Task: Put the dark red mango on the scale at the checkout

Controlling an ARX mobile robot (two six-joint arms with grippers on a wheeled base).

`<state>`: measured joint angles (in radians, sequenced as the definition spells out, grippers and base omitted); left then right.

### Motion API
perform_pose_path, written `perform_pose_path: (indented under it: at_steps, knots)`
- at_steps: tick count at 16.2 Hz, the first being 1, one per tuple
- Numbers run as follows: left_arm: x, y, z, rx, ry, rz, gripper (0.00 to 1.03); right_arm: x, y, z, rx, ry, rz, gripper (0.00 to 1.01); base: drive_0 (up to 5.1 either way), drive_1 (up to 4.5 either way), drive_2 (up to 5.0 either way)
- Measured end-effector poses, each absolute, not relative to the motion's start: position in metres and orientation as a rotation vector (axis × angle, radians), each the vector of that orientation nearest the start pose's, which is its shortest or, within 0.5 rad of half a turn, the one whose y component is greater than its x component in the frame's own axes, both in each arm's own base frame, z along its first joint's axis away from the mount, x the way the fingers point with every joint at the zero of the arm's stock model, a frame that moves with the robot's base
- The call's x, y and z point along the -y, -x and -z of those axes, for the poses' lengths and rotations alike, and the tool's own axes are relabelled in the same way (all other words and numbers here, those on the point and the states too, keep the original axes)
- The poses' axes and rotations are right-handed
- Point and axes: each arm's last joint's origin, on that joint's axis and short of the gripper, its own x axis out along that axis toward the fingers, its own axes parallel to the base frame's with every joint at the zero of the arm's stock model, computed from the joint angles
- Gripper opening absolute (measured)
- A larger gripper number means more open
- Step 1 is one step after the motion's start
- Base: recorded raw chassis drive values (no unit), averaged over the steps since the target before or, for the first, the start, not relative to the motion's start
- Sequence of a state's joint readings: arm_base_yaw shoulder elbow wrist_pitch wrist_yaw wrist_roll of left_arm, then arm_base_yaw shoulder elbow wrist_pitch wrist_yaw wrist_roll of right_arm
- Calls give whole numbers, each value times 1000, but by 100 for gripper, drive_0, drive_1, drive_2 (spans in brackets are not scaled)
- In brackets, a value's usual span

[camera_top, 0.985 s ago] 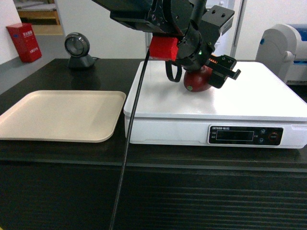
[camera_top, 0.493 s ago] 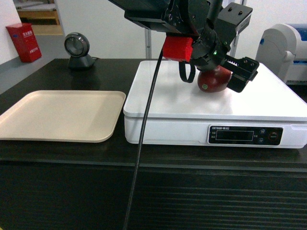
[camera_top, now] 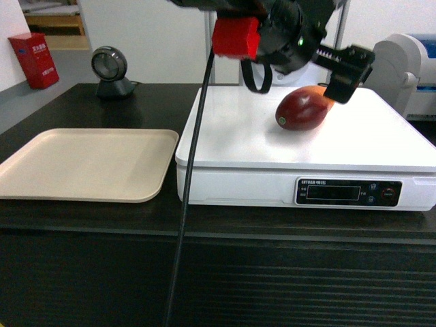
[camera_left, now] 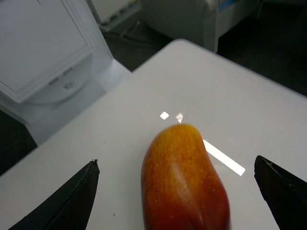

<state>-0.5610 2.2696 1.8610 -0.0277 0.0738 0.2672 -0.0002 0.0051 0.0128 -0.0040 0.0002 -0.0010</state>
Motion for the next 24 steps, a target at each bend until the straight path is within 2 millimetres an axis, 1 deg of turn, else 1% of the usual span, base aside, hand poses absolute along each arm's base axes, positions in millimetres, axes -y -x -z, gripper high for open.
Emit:
perform_pose_path:
  at_steps: [2, 5, 6, 7, 9, 12, 15, 17, 19, 20, 21, 22, 23, 24]
  knots:
    - [277, -430, -253, -264, -315, 689, 98, 0, -97, -167, 4, 1, 0, 98, 0, 0, 0]
    - [268, -402, -280, -188, -283, 707, 98, 0, -97, -167, 4, 1, 0, 98, 0, 0, 0]
    - [265, -390, -292, -160, -275, 712, 98, 0, -97, -167, 4, 1, 0, 98, 0, 0, 0]
    - [263, -384, -300, -140, -271, 714, 98, 0, -97, -167, 4, 1, 0, 98, 0, 0, 0]
    - [260, -379, -307, -119, -266, 707, 98, 0, -97, -167, 4, 1, 0, 98, 0, 0, 0]
    - [258, -375, -311, -104, -263, 696, 98, 0, -97, -167, 4, 1, 0, 98, 0, 0, 0]
    - [256, -369, -311, -98, -259, 694, 98, 0, -97, -167, 4, 1, 0, 98, 0, 0, 0]
    - [247, -354, -305, -83, -257, 666, 98, 0, -97, -167, 4, 1, 0, 98, 0, 0, 0]
    - [225, -343, -307, -66, -248, 600, 98, 0, -97, -167, 4, 1, 0, 98, 0, 0, 0]
    - [209, -341, -310, -64, -238, 559, 98, 0, -97, -167, 4, 1, 0, 98, 0, 0, 0]
    - [191, -337, -311, -1, -174, 397, 92, 0, -97, -167, 4, 1, 0, 98, 0, 0, 0]
    - [154, -326, -304, 36, -87, 165, 79, 0, -97, -167, 4, 1, 0, 98, 0, 0, 0]
    - [114, -311, -292, 46, -40, 48, 68, 0, -97, -167, 3, 1, 0, 98, 0, 0, 0]
    - [76, -294, -280, 38, -21, -11, 58, 0, -97, -167, 4, 1, 1, 98, 0, 0, 0]
